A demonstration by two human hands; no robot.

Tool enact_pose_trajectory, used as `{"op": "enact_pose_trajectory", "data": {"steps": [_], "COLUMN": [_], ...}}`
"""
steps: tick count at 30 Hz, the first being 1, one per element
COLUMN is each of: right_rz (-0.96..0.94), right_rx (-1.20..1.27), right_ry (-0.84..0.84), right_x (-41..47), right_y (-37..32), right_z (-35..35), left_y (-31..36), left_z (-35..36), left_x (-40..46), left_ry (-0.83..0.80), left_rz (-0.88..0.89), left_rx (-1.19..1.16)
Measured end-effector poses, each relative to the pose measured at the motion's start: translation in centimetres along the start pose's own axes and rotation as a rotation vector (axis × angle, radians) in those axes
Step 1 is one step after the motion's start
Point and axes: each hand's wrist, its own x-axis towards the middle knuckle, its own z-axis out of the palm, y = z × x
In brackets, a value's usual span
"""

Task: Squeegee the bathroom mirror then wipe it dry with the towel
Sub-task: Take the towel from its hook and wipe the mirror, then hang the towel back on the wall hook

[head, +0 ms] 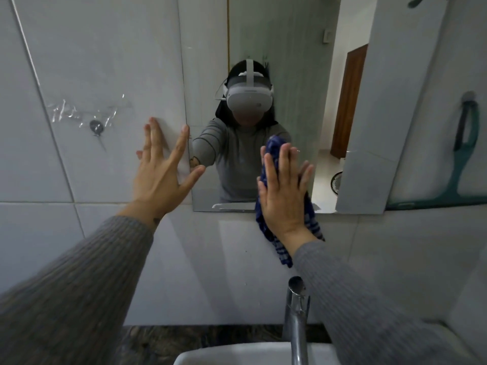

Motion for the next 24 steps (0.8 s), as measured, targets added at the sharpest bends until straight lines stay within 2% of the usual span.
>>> {"op": "enact_pose_trajectory", "data": {"steps": [9, 12, 14, 16, 21, 24], "right_rz": [-0.241, -0.348, -0.416, -0.423, -0.358, -0.216], "right_rx": [0.038, 0.055, 0.163, 0.341, 0.752, 0.95], "right_ry": [-0.084, -0.074, -0.058, -0.055, -0.105, -0.212], "right_x": [1.1, 1.2, 1.2, 1.2, 3.0, 5.2], "right_y": [-7.0, -9.2, -10.5, -11.7, -15.3, -17.3], "right_z": [1.6, 2.1, 2.4, 2.3, 0.2, -1.8], "left_y": [-1.7, -2.3, -2.5, -2.8, -3.1, -3.6], "left_z": [-0.1, 0.8, 1.1, 1.1, -2.2, -5.5], "left_x": [-1.5, -3.4, -4.6, -5.2, -4.2, -2.7], "left_ry": [-0.004, 0.059, 0.125, 0.174, 0.225, 0.253], "left_rz": [0.049, -0.002, -0.027, -0.083, -0.348, -0.43], "left_rx": [-0.095, -0.164, -0.204, -0.35, -0.926, -1.155]}}
